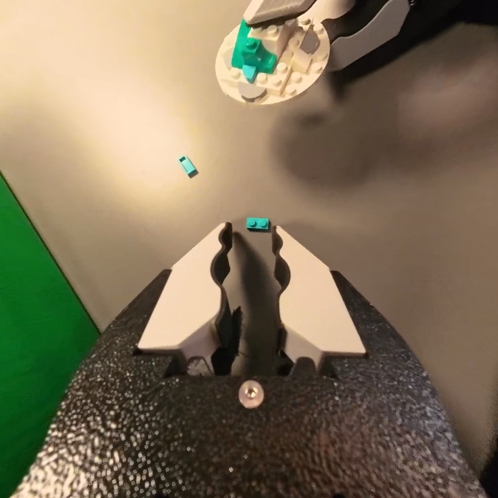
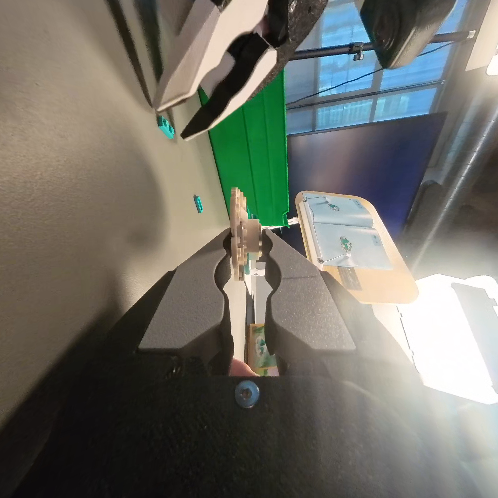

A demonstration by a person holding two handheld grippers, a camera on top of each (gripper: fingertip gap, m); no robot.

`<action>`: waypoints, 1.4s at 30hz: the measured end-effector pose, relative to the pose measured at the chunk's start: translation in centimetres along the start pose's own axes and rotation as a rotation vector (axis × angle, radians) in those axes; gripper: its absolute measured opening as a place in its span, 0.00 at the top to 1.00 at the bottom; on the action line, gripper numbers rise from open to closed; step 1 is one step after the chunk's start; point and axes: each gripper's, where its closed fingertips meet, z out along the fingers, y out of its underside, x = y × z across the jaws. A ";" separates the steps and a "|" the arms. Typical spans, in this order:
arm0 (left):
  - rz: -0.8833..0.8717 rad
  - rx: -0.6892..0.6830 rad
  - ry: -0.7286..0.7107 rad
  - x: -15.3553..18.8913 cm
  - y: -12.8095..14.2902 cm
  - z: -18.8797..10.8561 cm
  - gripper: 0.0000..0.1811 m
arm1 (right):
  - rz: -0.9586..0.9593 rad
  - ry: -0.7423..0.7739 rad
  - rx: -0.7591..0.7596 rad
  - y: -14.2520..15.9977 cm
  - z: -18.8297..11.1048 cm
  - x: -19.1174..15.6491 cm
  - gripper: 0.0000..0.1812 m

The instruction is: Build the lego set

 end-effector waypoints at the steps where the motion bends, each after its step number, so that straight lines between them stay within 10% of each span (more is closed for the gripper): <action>1: 0.002 0.007 -0.001 0.0 0.0 0.0 0.85 | -0.002 0.001 0.001 -0.1 0.0 0.0 0.90; 17: 0.059 0.041 0.037 0.5 -0.5 0.3 0.93 | -0.125 0.017 0.035 -1.6 -0.1 -0.2 0.90; 25: 0.145 0.317 0.130 2.4 -6.7 -3.7 0.93 | -0.146 0.026 0.069 -2.8 -0.2 -0.2 0.90; 42: 0.167 0.205 0.205 3.6 -6.7 -2.7 0.93 | -0.107 0.013 0.116 -4.4 -0.4 -0.3 0.90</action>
